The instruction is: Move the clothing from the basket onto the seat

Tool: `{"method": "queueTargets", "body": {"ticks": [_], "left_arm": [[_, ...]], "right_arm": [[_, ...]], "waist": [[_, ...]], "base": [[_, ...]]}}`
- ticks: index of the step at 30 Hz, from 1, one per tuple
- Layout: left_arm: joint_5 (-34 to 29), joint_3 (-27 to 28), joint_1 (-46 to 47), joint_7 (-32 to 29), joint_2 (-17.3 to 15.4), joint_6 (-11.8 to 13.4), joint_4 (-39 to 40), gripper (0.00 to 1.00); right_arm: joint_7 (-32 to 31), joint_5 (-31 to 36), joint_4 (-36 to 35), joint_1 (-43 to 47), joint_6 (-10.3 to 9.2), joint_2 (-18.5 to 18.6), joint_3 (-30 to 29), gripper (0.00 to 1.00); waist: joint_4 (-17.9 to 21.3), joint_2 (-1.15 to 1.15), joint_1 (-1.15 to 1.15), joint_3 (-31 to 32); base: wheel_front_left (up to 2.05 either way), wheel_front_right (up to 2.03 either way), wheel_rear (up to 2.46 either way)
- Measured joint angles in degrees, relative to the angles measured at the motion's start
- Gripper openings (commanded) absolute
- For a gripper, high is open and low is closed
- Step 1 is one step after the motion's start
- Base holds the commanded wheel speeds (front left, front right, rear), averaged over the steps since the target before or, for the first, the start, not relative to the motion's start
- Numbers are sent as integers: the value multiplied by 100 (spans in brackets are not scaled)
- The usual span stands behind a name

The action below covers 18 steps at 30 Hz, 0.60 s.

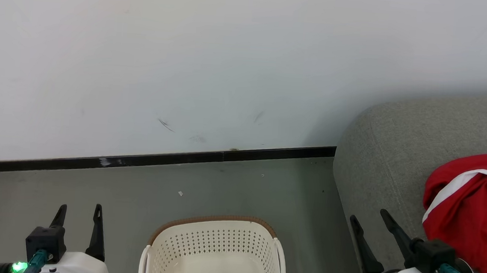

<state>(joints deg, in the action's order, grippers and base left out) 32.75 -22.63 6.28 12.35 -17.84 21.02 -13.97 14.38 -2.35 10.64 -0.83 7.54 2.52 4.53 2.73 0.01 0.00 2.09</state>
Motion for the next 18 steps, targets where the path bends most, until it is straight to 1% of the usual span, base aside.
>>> {"method": "queueTargets", "body": {"ticks": [1, 2, 7, 14, 18], "left_arm": [[0, 0, 0, 0, 1, 0, 2, 100], [-1, -19, -4, 0, 29, -1, -36, 0], [5, -115, -238, -4, 302, -9, -226, 0], [404, 74, -249, -121, 355, -110, -194, 0], [689, 176, -249, -179, 407, -226, -164, 0]], "right_arm": [[0, -12, -21, 29, 0, 0, 0, 100], [-4, -11, 22, 73, 1, -13, 5, 0], [-21, -21, 280, 316, 1, -63, 30, 0], [-21, -396, 156, 420, 1, -63, 113, 0], [-21, -735, 63, 450, 1, -63, 167, 0]], "waist": [[-3, 0, 0, -1], [-6, 0, 0, -1], [-8, 0, 0, -3], [-12, 0, 0, -11], [-19, 0, 1, -21]], "base": [[0, 0, 0], [0, 0, 0], [0, 0, 0], [0, 0, 0], [0, 0, 0]]}}
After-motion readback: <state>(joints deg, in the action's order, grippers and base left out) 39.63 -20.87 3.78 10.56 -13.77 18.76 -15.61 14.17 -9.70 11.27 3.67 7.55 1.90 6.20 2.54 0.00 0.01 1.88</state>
